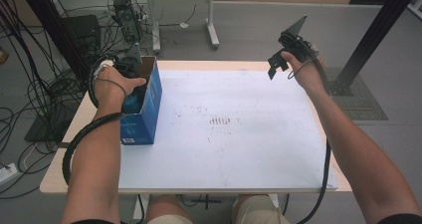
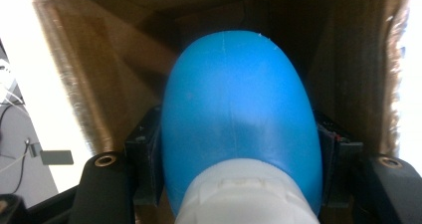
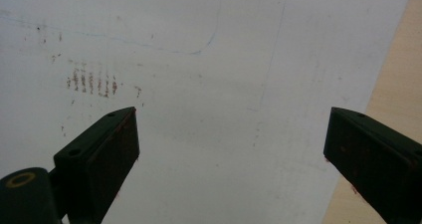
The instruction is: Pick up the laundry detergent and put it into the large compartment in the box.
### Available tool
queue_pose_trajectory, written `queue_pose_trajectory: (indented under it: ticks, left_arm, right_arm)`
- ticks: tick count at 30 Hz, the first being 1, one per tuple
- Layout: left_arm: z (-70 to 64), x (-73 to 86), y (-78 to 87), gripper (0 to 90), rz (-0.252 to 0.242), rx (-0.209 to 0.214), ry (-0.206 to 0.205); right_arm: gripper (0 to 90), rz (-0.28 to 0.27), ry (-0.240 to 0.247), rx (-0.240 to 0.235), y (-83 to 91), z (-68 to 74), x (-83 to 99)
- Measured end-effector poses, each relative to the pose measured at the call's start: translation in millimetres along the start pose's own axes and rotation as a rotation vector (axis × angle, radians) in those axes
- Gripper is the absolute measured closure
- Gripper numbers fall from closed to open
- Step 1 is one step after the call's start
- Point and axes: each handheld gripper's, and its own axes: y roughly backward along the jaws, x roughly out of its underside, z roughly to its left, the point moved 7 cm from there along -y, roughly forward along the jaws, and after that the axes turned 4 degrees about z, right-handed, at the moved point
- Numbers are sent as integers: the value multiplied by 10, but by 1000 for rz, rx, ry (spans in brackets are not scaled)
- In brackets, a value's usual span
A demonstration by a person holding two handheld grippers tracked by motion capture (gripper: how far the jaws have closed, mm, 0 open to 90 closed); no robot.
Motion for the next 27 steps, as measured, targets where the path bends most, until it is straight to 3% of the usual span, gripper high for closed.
queue_pose_trajectory:
  ticks: [27]
  left_arm:
    - [-35,2,-7,363,-5,-7,-1]
  right_arm:
    - [74,-9,3,2,38,8,23]
